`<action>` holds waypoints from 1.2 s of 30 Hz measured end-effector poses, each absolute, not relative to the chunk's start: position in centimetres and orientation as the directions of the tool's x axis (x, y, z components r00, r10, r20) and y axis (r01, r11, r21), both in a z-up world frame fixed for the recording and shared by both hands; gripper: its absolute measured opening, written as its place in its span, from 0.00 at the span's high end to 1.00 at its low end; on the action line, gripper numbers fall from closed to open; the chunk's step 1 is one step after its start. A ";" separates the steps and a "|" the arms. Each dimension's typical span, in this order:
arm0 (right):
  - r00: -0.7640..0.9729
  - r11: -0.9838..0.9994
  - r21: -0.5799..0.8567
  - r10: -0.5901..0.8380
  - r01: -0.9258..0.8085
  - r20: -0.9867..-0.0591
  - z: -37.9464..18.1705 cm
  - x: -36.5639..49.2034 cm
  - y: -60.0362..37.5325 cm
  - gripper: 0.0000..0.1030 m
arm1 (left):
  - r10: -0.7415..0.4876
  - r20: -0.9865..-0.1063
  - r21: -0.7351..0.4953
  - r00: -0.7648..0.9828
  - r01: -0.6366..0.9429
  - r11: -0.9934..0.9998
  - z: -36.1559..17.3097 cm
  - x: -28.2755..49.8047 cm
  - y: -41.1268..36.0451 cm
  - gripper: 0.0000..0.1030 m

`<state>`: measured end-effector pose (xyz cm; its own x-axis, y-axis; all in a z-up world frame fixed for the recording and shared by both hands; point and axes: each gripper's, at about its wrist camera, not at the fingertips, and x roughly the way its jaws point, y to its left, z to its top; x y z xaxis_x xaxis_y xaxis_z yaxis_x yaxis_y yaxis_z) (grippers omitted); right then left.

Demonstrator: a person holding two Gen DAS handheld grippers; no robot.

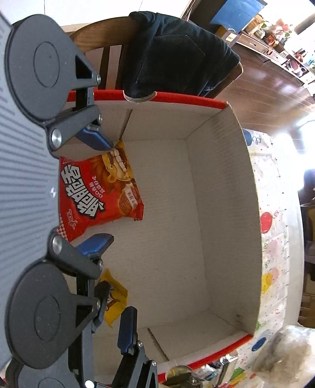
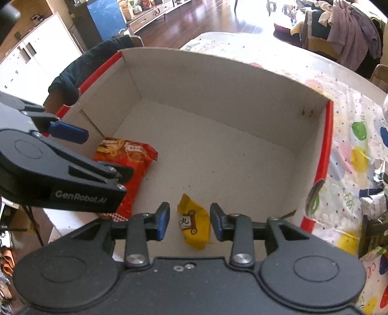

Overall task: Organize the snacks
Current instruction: 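Carry both packets over the shoebox and open both tools to drop them, then move both tools back from the shoebox toward the snack pile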

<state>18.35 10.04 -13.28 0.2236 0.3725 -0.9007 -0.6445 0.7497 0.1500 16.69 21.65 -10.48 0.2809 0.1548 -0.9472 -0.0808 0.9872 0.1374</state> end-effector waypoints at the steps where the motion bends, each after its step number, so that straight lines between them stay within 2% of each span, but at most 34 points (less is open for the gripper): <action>1: 0.230 0.751 0.149 0.375 -0.643 -0.898 -13.0 18.3 9.9 0.62 | 0.149 -0.946 0.129 0.287 -0.086 0.988 -10.2 16.5 21.7 0.27; 10: 0.284 0.769 0.167 0.415 -0.617 -0.864 -10.0 17.5 8.1 0.52 | 0.098 -0.917 0.063 0.387 -0.102 0.993 -7.0 14.4 21.4 0.27; 26: 0.424 0.791 0.202 0.502 -0.578 -0.754 -3.6 13.9 1.1 0.30 | 0.035 -0.804 -0.003 0.593 -0.063 0.998 -0.9 10.2 17.0 0.26; 36: 0.510 0.807 0.221 0.532 -0.548 -0.676 -1.5 13.0 -6.3 0.15 | 0.004 -0.731 -0.026 0.683 -0.033 0.999 0.3 9.0 12.0 0.21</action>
<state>12.98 -6.27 -1.46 0.5101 0.5320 -0.6759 -0.5479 0.8067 0.2214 9.00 11.97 0.31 0.6825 0.0042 -0.7308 -0.0334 0.9991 -0.0255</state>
